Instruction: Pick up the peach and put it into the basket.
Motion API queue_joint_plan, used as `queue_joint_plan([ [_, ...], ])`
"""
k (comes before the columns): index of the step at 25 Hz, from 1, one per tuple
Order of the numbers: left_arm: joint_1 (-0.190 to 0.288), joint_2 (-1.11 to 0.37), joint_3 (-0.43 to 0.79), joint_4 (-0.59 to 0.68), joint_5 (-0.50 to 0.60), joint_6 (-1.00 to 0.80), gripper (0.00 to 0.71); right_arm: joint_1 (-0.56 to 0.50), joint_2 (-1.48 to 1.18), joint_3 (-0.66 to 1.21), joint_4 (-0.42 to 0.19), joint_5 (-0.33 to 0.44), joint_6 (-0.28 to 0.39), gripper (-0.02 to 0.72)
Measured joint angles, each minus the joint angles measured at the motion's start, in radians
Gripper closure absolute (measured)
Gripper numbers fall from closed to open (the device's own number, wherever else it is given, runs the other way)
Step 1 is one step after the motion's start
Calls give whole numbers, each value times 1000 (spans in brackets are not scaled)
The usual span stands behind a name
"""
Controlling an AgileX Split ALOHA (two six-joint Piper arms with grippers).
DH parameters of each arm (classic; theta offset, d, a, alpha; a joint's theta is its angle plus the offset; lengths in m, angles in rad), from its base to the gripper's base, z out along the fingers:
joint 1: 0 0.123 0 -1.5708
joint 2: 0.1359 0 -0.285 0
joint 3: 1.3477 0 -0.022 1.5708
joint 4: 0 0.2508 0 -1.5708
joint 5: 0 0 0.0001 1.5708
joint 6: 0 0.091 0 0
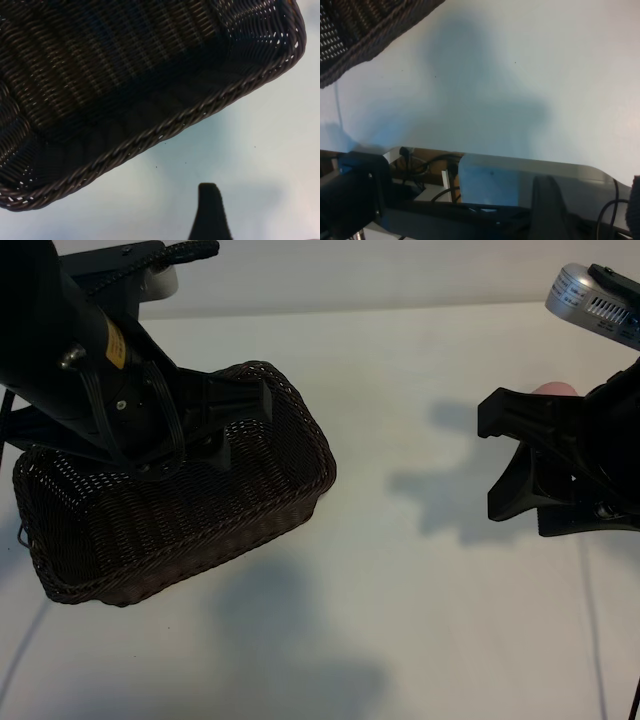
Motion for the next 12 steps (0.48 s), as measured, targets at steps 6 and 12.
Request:
queue_joint_plan([
  [6, 0, 0, 0, 0, 0, 0, 213, 0, 0, 0, 0, 0, 0, 310],
  [12, 0, 0, 0, 14, 0, 0, 213, 0, 0, 0, 0, 0, 0, 310],
])
